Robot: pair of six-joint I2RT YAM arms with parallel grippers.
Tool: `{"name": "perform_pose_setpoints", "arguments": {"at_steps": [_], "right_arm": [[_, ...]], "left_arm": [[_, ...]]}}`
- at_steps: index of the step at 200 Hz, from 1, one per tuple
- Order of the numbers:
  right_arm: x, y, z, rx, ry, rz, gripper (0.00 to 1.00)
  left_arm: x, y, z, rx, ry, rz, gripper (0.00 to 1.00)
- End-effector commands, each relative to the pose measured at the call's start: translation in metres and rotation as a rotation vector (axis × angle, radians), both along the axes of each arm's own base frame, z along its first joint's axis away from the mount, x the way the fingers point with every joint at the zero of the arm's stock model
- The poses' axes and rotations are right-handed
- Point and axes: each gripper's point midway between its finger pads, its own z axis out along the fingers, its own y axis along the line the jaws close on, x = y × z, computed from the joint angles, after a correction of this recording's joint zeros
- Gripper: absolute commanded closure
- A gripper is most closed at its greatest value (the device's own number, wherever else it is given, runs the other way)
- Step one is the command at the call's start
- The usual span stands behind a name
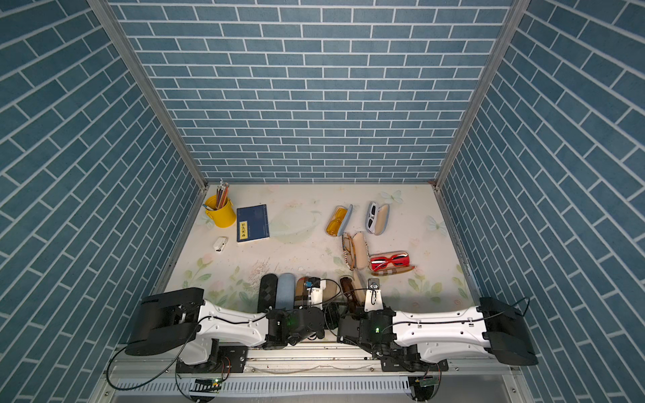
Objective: Close the glasses case
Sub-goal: Place the glasses case at the center of the board, then close the glasses case at the center of the board.
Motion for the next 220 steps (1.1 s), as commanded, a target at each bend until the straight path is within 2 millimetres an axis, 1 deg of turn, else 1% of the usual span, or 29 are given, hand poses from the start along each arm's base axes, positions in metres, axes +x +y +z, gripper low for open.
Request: {"name": "perform_pose_setpoints", "arguments": {"at_steps": [1,27,50,64,94,111,136,163,184,205,220], "right_arm": [[0.002,0.004,0.005,0.063,-0.032,0.015,0.68],[0.002,0.012,0.014,0.144,-0.041,0.054,0.66],[0.001,0.015,0.024,0.202,-0.049,0.088,0.65],[0.001,0.017,0.033,0.241,-0.062,0.114,0.63],[0.0,0.024,0.059,0.363,-0.102,0.192,0.57],[0.0,0.021,0.071,0.422,-0.124,0.22,0.57],[-0.001,0.015,0.084,0.461,-0.133,0.252,0.57],[0.0,0.007,0.084,0.427,-0.124,0.242,0.59],[-0.001,0.013,0.081,0.411,-0.102,0.268,0.59],[0.003,0.016,0.076,0.387,-0.082,0.269,0.61],[0.009,0.022,0.066,0.359,-0.047,0.28,0.61]], "left_arm": [[0.004,0.001,0.011,0.009,-0.021,0.026,0.39],[0.007,0.005,0.011,0.042,-0.032,0.037,0.39],[0.005,-0.001,0.011,0.046,-0.027,0.014,0.41],[0.004,-0.005,0.008,0.051,-0.021,0.005,0.43],[0.002,-0.01,0.0,0.071,-0.006,-0.004,0.49],[0.003,-0.009,-0.002,0.083,-0.005,0.004,0.53],[0.006,-0.01,-0.007,0.113,-0.005,0.009,0.54],[0.01,-0.014,-0.012,0.142,-0.007,0.011,0.57],[0.012,-0.015,-0.02,0.163,0.003,0.012,0.58],[0.015,-0.013,-0.027,0.175,0.011,0.021,0.58],[0.017,-0.013,-0.031,0.18,0.017,0.023,0.6]]}}
